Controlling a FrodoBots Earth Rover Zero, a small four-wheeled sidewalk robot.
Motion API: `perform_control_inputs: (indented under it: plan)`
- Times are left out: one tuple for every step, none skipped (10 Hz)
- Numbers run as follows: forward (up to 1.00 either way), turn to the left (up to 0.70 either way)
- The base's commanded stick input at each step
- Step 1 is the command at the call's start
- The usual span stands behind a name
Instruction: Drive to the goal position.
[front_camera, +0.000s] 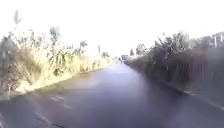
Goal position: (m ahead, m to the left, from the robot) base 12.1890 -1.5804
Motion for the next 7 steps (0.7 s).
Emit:
perform_control_inputs:
  plan:
    - [0.98, 0.00]
    - [0.98, 0.00]
    - [0.98, 0.00]
    - [0.98, 0.00]
    - [0.97, 0.00]
    - [0.97, 0.00]
    - [0.97, 0.00]
